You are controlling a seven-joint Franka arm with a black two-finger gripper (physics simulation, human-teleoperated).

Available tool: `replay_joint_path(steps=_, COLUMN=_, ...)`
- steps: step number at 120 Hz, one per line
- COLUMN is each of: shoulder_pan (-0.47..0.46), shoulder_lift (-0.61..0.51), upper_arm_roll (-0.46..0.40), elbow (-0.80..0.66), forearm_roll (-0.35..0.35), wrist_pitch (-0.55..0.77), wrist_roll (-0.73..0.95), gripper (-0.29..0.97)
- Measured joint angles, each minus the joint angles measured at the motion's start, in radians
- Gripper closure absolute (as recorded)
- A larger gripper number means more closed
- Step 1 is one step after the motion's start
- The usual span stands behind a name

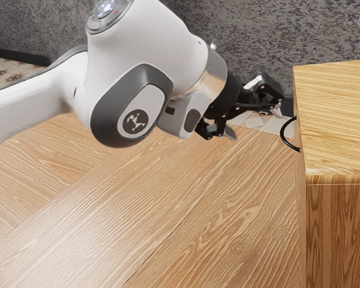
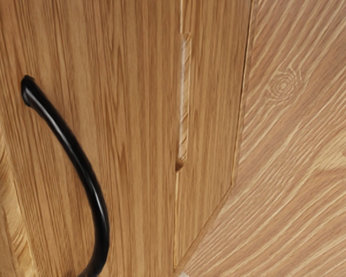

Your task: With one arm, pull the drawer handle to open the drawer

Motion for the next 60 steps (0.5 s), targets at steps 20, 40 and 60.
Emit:
replay_joint_path(steps=20, shoulder_pan=-0.023, shoulder_lift=0.039, upper_arm_roll=0.0, elbow=-0.006, forearm_roll=0.0, wrist_pitch=0.035, wrist_roll=-0.011, gripper=0.02)
replay_joint_path(steps=40, shoulder_pan=-0.021, shoulder_lift=0.059, upper_arm_roll=-0.004, elbow=-0.019, forearm_roll=-0.001, wrist_pitch=0.057, wrist_roll=-0.019, gripper=-0.07)
replay_joint_path(steps=60, shoulder_pan=-0.037, shoulder_lift=0.052, upper_arm_roll=0.027, elbow=-0.041, forearm_roll=-0.001, wrist_pitch=0.061, wrist_roll=-0.025, gripper=-0.01)
